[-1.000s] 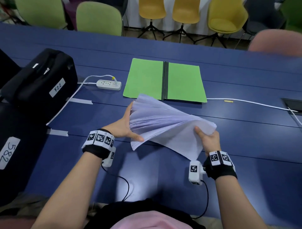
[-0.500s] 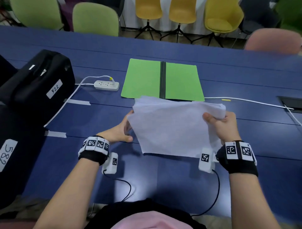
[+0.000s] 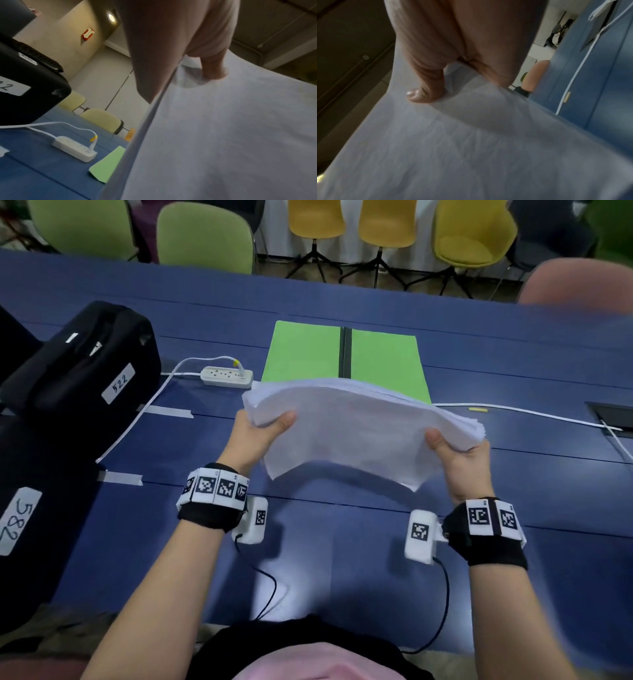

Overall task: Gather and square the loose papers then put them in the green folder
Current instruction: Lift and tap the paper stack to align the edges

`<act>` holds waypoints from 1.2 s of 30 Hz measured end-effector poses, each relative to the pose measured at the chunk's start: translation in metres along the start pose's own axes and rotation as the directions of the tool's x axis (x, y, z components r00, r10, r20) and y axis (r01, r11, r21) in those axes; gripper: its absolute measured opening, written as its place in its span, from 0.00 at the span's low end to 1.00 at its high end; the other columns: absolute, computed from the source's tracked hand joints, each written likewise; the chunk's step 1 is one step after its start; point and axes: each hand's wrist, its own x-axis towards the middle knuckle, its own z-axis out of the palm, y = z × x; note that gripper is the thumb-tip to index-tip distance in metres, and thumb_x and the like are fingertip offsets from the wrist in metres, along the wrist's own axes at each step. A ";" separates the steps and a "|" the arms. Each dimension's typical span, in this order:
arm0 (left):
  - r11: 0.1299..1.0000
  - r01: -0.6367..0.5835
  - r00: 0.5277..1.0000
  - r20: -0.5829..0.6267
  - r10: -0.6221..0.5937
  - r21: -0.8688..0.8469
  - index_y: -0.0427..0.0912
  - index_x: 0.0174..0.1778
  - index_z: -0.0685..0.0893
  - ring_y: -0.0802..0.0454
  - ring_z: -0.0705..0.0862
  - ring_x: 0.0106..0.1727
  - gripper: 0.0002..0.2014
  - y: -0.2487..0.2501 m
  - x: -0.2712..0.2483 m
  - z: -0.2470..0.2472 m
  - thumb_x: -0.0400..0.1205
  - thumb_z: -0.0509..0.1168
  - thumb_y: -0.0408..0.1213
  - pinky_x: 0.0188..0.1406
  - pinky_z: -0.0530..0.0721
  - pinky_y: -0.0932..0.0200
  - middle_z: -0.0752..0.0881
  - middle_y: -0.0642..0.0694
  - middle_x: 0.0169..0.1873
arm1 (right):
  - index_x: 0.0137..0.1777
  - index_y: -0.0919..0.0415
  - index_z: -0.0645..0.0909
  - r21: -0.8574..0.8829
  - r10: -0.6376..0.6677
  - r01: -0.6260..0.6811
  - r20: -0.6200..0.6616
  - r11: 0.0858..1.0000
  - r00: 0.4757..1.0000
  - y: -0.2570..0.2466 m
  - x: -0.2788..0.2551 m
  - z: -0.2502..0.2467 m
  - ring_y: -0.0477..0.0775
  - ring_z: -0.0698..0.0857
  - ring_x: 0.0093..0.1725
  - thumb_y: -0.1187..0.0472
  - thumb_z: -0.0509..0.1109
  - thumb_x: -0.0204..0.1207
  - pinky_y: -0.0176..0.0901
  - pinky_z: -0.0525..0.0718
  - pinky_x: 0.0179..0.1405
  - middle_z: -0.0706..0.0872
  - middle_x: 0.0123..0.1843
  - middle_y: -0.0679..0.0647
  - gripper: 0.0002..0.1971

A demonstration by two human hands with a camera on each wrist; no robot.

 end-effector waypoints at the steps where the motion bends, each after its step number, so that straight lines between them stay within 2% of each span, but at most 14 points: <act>1: 1.000 0.005 1.000 -0.021 -0.005 0.005 0.51 0.46 0.85 0.67 0.89 0.41 0.10 -0.004 -0.002 0.004 0.75 0.74 0.32 0.47 0.87 0.64 0.89 0.54 0.44 | 0.43 0.52 0.82 -0.003 0.022 -0.022 -0.017 1.000 1.000 0.009 -0.002 0.000 0.29 0.85 0.35 0.75 0.70 0.74 0.25 0.82 0.39 0.89 0.33 0.31 0.15; 4: 0.992 0.122 0.989 -0.082 -0.123 -0.007 0.47 0.46 0.87 0.63 0.88 0.39 0.08 -0.030 -0.009 0.014 0.73 0.76 0.36 0.46 0.84 0.59 0.89 0.52 0.42 | 0.47 0.52 0.84 -0.067 0.133 -0.132 0.011 0.989 0.991 0.041 -0.008 0.003 0.32 0.86 0.39 0.70 0.73 0.73 0.29 0.83 0.43 0.91 0.38 0.36 0.11; 6: 0.981 0.184 0.971 -0.144 -0.191 -0.061 0.43 0.50 0.88 0.59 0.88 0.40 0.13 -0.041 -0.012 0.018 0.72 0.77 0.41 0.46 0.82 0.59 0.89 0.51 0.42 | 0.51 0.52 0.86 -0.060 0.214 -0.212 0.028 0.975 0.976 0.053 -0.012 0.004 0.37 0.87 0.42 0.57 0.78 0.70 0.33 0.82 0.47 0.91 0.45 0.41 0.10; 8: 0.978 0.155 0.956 -0.228 -0.184 -0.139 0.46 0.51 0.88 0.55 0.85 0.43 0.18 -0.041 -0.010 0.020 0.68 0.77 0.49 0.48 0.82 0.60 0.88 0.49 0.44 | 0.52 0.51 0.87 -0.013 0.253 -0.253 -0.020 0.967 0.967 0.057 -0.011 0.002 0.42 0.87 0.48 0.39 0.80 0.58 0.35 0.82 0.52 0.90 0.50 0.43 0.24; 10: 0.974 0.084 0.942 -0.302 -0.147 -0.213 0.48 0.47 0.88 0.50 0.84 0.47 0.19 -0.036 -0.008 0.021 0.66 0.73 0.56 0.56 0.81 0.54 0.88 0.44 0.47 | 0.46 0.50 0.86 0.006 0.258 -0.258 -0.050 0.966 0.965 0.058 -0.010 0.001 0.48 0.85 0.55 0.30 0.78 0.52 0.43 0.79 0.61 0.90 0.51 0.42 0.29; 12: 0.968 0.051 0.937 -0.323 -0.131 -0.245 0.47 0.44 0.88 0.47 0.83 0.48 0.19 -0.033 -0.005 0.024 0.67 0.70 0.58 0.58 0.80 0.50 0.88 0.40 0.48 | 0.40 0.49 0.83 0.010 0.279 -0.279 -0.023 0.960 0.960 0.060 -0.008 0.001 0.52 0.85 0.56 0.31 0.80 0.50 0.48 0.77 0.63 0.90 0.54 0.47 0.27; 14: 0.976 0.060 0.946 -0.302 -0.122 -0.207 0.49 0.43 0.88 0.51 0.83 0.47 0.15 -0.033 -0.003 0.031 0.71 0.70 0.57 0.58 0.79 0.52 0.87 0.47 0.45 | 0.39 0.48 0.80 0.013 0.286 -0.286 0.004 0.958 0.958 0.062 -0.008 -0.001 0.49 0.86 0.49 0.34 0.83 0.47 0.44 0.80 0.56 0.88 0.52 0.48 0.27; 16: 0.984 0.074 0.934 -0.334 -0.126 -0.165 0.51 0.42 0.85 0.60 0.81 0.45 0.08 -0.036 0.000 0.036 0.77 0.70 0.51 0.54 0.76 0.64 0.84 0.56 0.41 | 0.46 0.46 0.78 -0.012 0.281 -0.281 0.031 0.960 0.959 0.066 -0.008 -0.004 0.42 0.86 0.43 0.43 0.85 0.52 0.34 0.81 0.47 0.86 0.50 0.46 0.26; 18: 0.979 0.102 0.909 -0.383 -0.163 -0.175 0.53 0.40 0.82 0.66 0.80 0.41 0.04 -0.038 0.003 0.039 0.78 0.71 0.46 0.47 0.75 0.69 0.82 0.60 0.38 | 0.58 0.46 0.78 -0.023 0.297 -0.296 0.097 0.955 0.950 0.071 -0.008 -0.009 0.42 0.87 0.52 0.57 0.81 0.63 0.32 0.81 0.52 0.87 0.58 0.47 0.24; 19: 0.976 0.123 0.899 -0.397 -0.187 -0.182 0.53 0.39 0.82 0.65 0.80 0.39 0.05 -0.038 0.005 0.039 0.77 0.72 0.45 0.45 0.76 0.69 0.83 0.60 0.37 | 0.61 0.46 0.78 -0.038 0.304 -0.302 0.133 0.953 0.943 0.073 -0.008 -0.011 0.43 0.87 0.56 0.60 0.79 0.65 0.34 0.80 0.54 0.87 0.60 0.47 0.25; 23: 0.970 0.155 0.864 -0.451 -0.224 -0.185 0.46 0.41 0.85 0.58 0.82 0.37 0.07 -0.041 0.009 0.042 0.74 0.74 0.44 0.43 0.79 0.65 0.85 0.54 0.35 | 0.59 0.52 0.84 -0.082 0.294 -0.283 0.175 0.956 0.940 0.070 -0.008 -0.008 0.43 0.86 0.53 0.52 0.73 0.68 0.35 0.81 0.53 0.89 0.55 0.45 0.18; 27: 0.989 0.064 0.825 -0.550 -0.129 -0.137 0.40 0.50 0.86 0.63 0.82 0.38 0.09 -0.047 0.009 0.042 0.76 0.70 0.37 0.45 0.78 0.67 0.85 0.54 0.39 | 0.51 0.56 0.89 0.018 0.327 -0.327 -0.029 0.945 0.945 0.068 -0.010 0.001 0.46 0.85 0.45 0.45 0.71 0.69 0.38 0.80 0.49 0.90 0.48 0.48 0.18; 31: 0.997 0.053 0.892 -0.447 -0.074 -0.059 0.43 0.53 0.86 0.69 0.83 0.37 0.14 -0.049 0.006 0.038 0.74 0.75 0.41 0.40 0.79 0.78 0.86 0.55 0.42 | 0.50 0.59 0.89 0.008 0.309 -0.310 -0.073 0.951 0.948 0.067 -0.008 0.002 0.44 0.84 0.42 0.52 0.71 0.73 0.34 0.79 0.43 0.89 0.45 0.47 0.13; 36: 0.992 0.096 0.907 -0.404 -0.119 -0.077 0.42 0.56 0.86 0.57 0.83 0.50 0.11 -0.050 0.011 0.030 0.79 0.69 0.39 0.56 0.76 0.64 0.86 0.50 0.49 | 0.61 0.54 0.83 -0.025 0.283 -0.284 -0.028 0.959 0.959 0.073 -0.007 -0.002 0.38 0.86 0.47 0.51 0.72 0.74 0.25 0.80 0.45 0.88 0.50 0.38 0.17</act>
